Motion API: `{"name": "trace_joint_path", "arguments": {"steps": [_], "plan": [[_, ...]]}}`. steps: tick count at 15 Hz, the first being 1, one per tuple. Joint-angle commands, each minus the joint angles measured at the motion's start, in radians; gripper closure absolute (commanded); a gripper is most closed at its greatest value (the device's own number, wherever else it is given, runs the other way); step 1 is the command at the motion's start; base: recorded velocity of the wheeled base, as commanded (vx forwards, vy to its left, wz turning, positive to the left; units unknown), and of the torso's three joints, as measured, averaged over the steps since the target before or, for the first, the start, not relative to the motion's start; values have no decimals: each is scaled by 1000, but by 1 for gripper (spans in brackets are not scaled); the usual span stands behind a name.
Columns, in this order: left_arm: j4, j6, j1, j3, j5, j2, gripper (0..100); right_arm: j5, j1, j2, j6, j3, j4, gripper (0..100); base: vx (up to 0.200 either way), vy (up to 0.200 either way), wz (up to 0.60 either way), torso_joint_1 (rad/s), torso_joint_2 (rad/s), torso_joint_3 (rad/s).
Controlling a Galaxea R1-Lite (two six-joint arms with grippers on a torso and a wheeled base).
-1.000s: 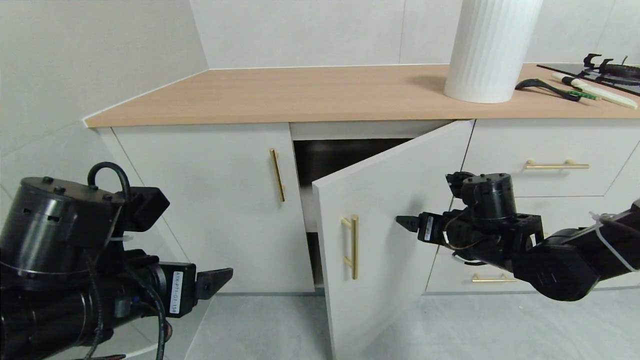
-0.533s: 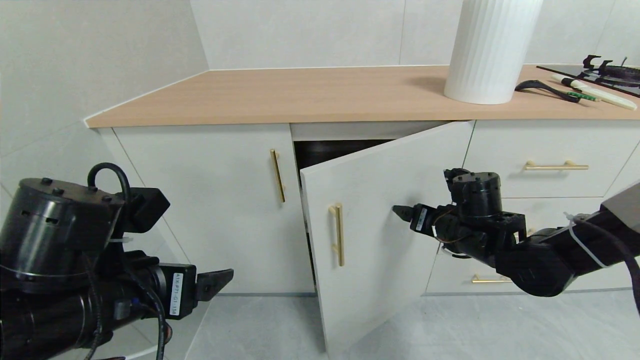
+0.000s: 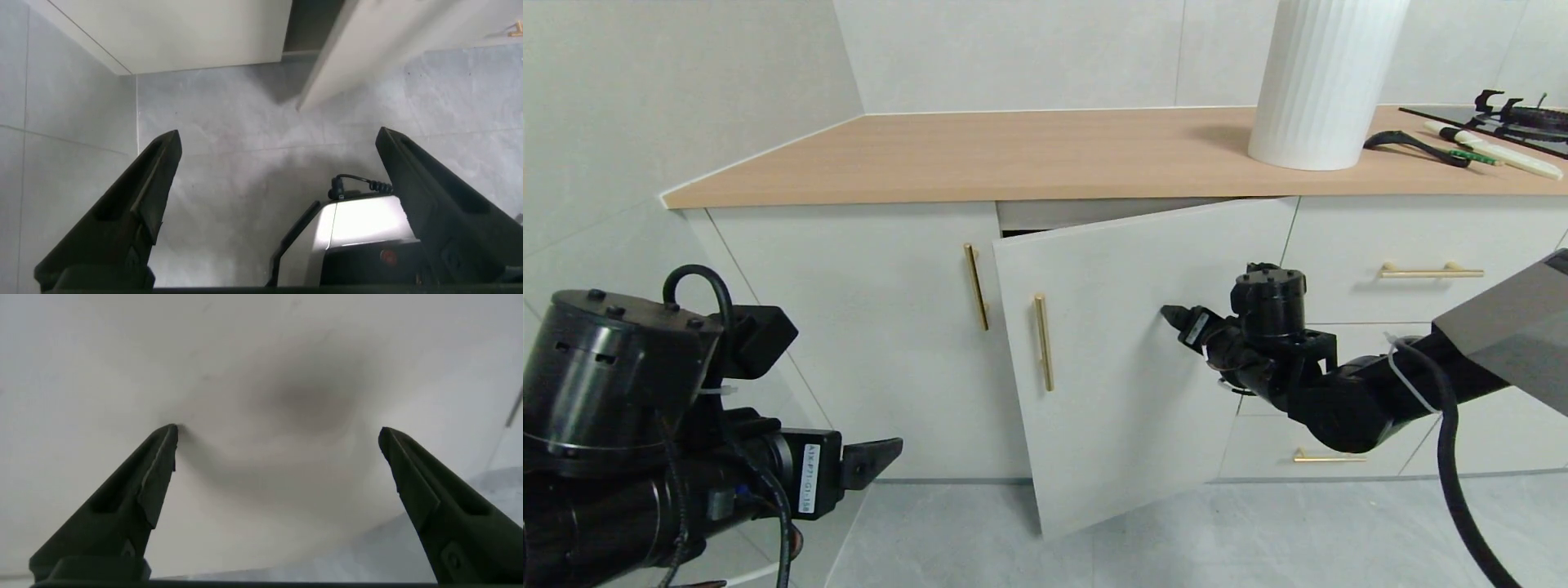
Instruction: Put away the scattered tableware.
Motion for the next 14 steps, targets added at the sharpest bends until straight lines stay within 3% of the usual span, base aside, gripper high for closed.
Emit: {"name": "trace_joint_path", "arguments": {"steps": [1, 10, 14], "plan": [[0, 0, 0, 0, 1, 0, 0, -12, -24, 48, 13, -40, -1, 0, 0, 0, 0, 0, 0, 0], [0, 0, 0, 0, 1, 0, 0, -182, -85, 191, 40, -221, -1, 0, 0, 0, 0, 0, 0, 0], [0, 0, 0, 0, 1, 0, 0, -194, -87, 178, 39, -216, -1, 0, 0, 0, 0, 0, 0, 0]]}}
